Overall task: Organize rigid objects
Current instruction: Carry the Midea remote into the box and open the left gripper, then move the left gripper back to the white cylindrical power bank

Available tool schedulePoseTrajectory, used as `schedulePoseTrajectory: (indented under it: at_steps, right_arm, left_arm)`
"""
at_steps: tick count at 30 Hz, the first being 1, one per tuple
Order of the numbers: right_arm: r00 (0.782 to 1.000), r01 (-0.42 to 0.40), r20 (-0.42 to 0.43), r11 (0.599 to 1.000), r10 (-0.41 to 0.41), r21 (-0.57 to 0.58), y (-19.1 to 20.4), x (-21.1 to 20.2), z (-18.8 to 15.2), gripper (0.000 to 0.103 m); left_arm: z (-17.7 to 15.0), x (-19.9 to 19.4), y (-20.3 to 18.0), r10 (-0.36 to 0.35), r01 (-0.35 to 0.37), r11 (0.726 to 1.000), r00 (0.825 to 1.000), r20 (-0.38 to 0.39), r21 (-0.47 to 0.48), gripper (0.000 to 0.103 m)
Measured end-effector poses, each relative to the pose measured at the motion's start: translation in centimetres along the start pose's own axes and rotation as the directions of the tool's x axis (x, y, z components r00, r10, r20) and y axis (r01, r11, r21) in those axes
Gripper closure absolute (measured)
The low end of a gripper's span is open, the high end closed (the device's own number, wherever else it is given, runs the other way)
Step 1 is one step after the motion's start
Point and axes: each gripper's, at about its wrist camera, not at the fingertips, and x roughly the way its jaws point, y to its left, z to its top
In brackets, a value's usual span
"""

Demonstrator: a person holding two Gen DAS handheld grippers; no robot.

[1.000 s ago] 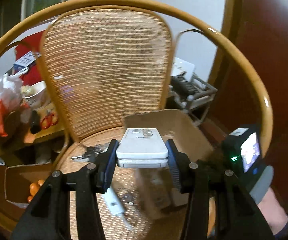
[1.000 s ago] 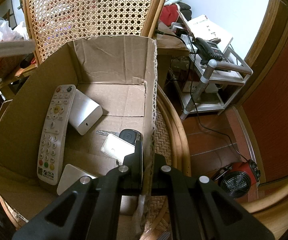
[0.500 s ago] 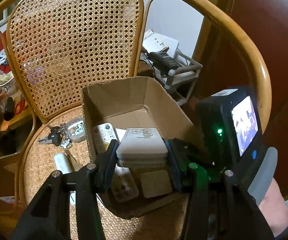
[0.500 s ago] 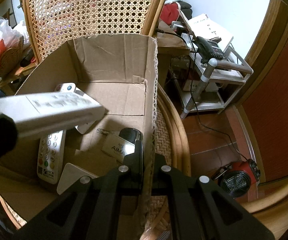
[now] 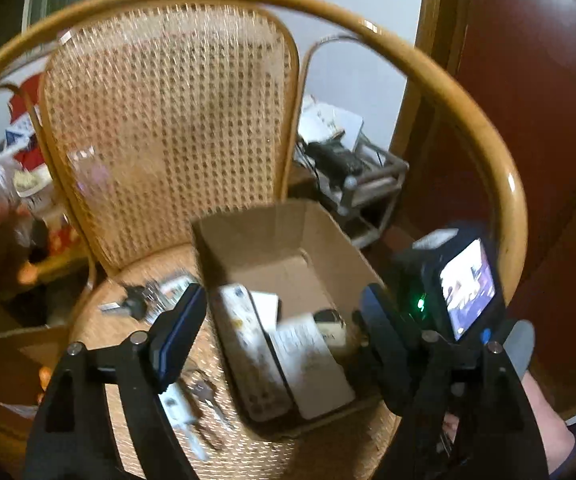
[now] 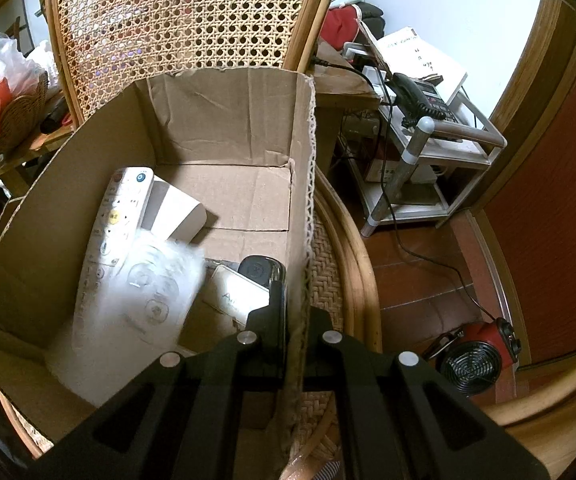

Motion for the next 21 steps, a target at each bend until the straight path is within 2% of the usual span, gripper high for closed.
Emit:
schedulePoseTrajectory:
  at_steps: [2,4,5,6,9,13,15,18,21]
  right_arm:
    - [1.000,0.000,0.000,1.000,0.000,0.000,0.0,-0.1,0.0,0.097]
    - [1.000,0.000,0.000,1.000,0.000,0.000,0.0,0.1,0.1,0.097]
    - [1.000,0.001,0.000,1.000,-0.001,0.000,0.0,-0.1,0.1,0.097]
    - [1.000,0.001,-0.001,1.000,-0.001,0.001,0.0,-0.1,0.1,0.097]
    - [1.000,0.001,-0.001,1.000,-0.001,0.002,0.0,-0.1,0.1,0.097]
    - [1.000,0.000,0.000,1.000,0.000,0.000,-0.1,-0.1,0.2,0.097]
    - [1.000,0.001,0.000,1.000,-0.001,0.001,-0.1,-0.1,0.3,0.097]
    - [1.000,0.001,0.001,1.000,-0.001,0.002,0.0,-0.1,0.2,0.097]
    - [1.000,0.001,0.000,1.000,-0.001,0.002,0.0,-0.1,0.2,0.097]
  left_arm:
    - [1.3,-1.9,0.8,0.028,-0.028,0.999,1.000,0.014,0.019,0.024]
    - [3.0,-5.4,1.8,0.086,-0.089,0.996,0.991,0.105,0.027,0.019]
    - [3.6,-6.7,2.2,0.114,-0.119,0.993,0.984,0.134,0.028,0.007]
    - [4.3,-8.2,2.7,0.144,-0.151,0.988,0.977,0.156,0.037,0.001]
    - [5.0,-10.5,3.9,0.200,-0.213,0.976,0.963,0.179,0.056,0.001]
    - [3.7,-9.9,5.1,0.223,-0.232,0.971,0.966,0.133,0.060,0.001]
    - [2.3,-8.0,6.1,0.230,-0.233,0.972,0.971,0.067,0.044,0.001]
    - [-0.4,-4.8,7.6,0.202,-0.202,0.979,0.979,-0.031,0.004,0.003]
    - [-4.1,-0.9,8.9,0.215,-0.222,0.974,0.966,-0.143,-0.035,0.006]
